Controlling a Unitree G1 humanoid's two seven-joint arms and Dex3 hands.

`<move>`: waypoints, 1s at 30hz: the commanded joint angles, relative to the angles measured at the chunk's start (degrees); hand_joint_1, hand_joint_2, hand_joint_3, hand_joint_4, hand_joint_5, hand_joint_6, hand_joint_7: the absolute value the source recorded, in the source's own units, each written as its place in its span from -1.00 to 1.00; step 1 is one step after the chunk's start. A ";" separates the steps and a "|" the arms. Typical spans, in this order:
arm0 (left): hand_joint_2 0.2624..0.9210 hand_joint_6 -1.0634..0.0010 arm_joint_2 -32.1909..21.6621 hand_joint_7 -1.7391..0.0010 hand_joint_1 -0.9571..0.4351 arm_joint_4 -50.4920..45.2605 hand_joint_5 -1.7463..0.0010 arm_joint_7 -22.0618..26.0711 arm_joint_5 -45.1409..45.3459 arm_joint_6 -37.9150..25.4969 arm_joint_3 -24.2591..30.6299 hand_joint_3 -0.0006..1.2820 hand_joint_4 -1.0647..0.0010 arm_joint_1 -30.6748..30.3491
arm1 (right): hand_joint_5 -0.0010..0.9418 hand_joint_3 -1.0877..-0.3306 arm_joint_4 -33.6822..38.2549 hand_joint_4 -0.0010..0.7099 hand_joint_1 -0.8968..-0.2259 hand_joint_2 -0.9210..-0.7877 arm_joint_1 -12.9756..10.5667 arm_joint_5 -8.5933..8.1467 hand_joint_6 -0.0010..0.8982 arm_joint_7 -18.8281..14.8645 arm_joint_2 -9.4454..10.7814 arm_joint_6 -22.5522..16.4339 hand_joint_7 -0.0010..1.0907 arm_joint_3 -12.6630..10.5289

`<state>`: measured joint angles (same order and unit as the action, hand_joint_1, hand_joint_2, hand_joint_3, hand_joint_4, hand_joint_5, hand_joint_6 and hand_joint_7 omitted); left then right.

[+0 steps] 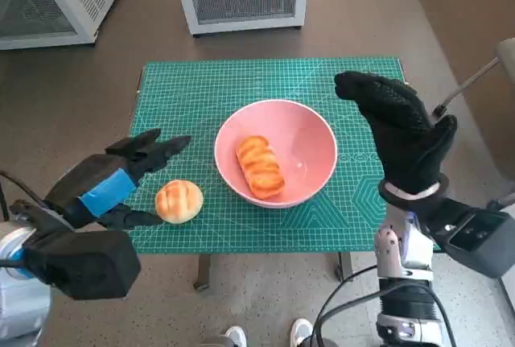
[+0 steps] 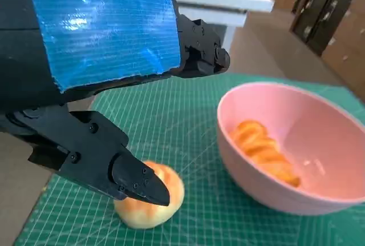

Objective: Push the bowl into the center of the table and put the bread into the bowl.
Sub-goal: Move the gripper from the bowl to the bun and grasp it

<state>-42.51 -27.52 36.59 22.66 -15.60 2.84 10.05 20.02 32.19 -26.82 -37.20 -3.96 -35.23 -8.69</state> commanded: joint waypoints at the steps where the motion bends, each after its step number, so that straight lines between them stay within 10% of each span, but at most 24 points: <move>1: 0.46 0.41 0.81 0.97 0.14 3.19 1.00 -0.71 0.95 -0.37 -2.86 -1.00 0.64 -0.39 | -1.00 0.50 0.26 -0.04 0.12 -1.00 -1.04 -0.29 -0.99 -0.45 0.17 0.86 0.14 0.09; 18: 0.48 0.37 4.79 0.98 0.24 20.26 0.98 -7.07 7.19 2.09 -13.25 -0.99 0.57 4.18 | -1.00 0.51 -0.15 -0.04 0.11 -1.00 -1.33 -0.62 -1.00 -0.90 -0.35 1.68 0.15 -0.19; 30: 0.78 -0.21 7.17 0.89 0.51 34.44 0.93 -19.32 14.83 8.80 -18.66 -0.95 -0.07 6.68 | -1.00 0.50 -0.76 -0.04 0.11 -1.00 -1.73 -0.34 -0.99 -0.70 -0.50 1.89 0.15 -0.15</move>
<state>-35.20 4.38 19.32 35.76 -8.28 -14.95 15.98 19.65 32.02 -27.21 -37.81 -4.25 -34.20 -8.78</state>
